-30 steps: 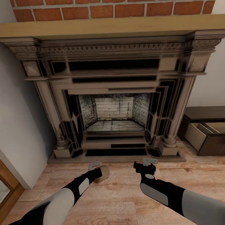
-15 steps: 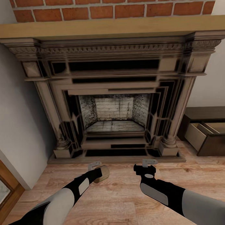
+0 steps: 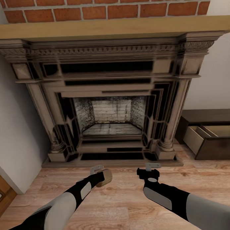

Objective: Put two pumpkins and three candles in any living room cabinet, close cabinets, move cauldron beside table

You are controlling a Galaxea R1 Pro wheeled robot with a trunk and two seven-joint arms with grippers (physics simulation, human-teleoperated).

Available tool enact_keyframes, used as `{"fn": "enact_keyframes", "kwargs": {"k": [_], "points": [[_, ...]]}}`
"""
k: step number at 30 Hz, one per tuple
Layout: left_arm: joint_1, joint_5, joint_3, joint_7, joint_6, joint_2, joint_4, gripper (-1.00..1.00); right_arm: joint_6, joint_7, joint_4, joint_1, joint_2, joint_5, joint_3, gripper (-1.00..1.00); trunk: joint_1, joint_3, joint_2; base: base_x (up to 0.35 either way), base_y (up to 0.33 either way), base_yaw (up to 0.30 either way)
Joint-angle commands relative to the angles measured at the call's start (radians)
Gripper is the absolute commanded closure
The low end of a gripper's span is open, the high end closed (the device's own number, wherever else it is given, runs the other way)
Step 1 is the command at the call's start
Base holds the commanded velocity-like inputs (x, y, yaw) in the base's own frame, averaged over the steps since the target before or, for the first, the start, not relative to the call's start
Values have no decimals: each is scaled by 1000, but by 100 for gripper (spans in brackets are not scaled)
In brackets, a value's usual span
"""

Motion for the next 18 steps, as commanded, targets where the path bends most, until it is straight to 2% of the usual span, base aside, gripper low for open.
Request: {"fn": "enact_keyframes", "kwargs": {"k": [1,8,18], "points": [[-1,-8,9,-3,1,0,-1,100,-3,-4,-2,-1,-1,-6,4,-100,0,-1,0,0,-299,0],[-1,-8,9,-3,1,0,-1,100,-3,-4,-2,-1,0,-6,5,-100,0,-1,0,-46,-297,0],[-1,-8,9,-3,1,0,-1,100,-3,-3,0,-1,-1,-6,5,-100,0,-1,0,-207,-264,0]]}}
